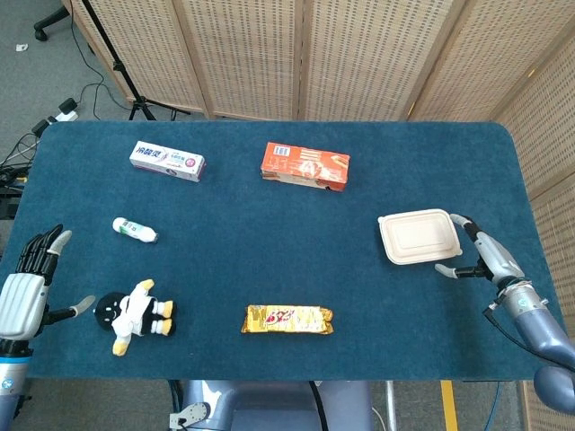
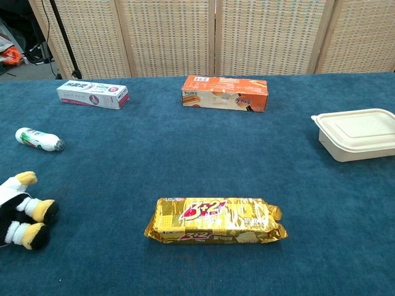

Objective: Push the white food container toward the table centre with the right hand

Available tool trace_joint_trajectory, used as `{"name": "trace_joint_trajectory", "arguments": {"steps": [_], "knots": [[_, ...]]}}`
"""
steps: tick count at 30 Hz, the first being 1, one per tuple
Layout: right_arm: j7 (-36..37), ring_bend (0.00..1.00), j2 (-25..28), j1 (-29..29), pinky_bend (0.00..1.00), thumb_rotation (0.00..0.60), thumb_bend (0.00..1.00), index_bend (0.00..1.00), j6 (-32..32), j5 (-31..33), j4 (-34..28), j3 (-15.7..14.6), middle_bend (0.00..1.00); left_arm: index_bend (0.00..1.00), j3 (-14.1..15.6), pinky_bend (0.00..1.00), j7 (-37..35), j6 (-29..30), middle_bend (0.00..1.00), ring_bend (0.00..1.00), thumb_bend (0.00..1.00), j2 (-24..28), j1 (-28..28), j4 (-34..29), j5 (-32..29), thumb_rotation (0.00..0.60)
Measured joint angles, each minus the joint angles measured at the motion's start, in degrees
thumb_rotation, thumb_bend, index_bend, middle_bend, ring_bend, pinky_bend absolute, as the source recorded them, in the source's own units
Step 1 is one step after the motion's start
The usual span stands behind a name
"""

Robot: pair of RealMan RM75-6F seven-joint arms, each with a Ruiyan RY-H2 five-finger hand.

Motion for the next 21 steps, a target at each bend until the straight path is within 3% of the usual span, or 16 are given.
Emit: {"name": "trace_joint_trajectory", "arguments": {"steps": [6,21], "knots": [[-0.73,0.0,-2.87,2.01,0.04,0.6,0.26,0.02,-3.11,3.78,3.79,0.08,0.0,0.0,-0.05,0.03,-0.21,0.5,0.0,0.0,0.1,-0.13,0.15,0.2,0.1,0.6],[1.69,0.0,-4.36,1.84,0.04,0.6,0.26,0.02,-6.02,5.78,8.59,0.84,0.0,0.0,0.52,0.03,-0.37,1.03,0.0,0.0,0.1,-0.13,0.22,0.13,1.34,0.6]]}}
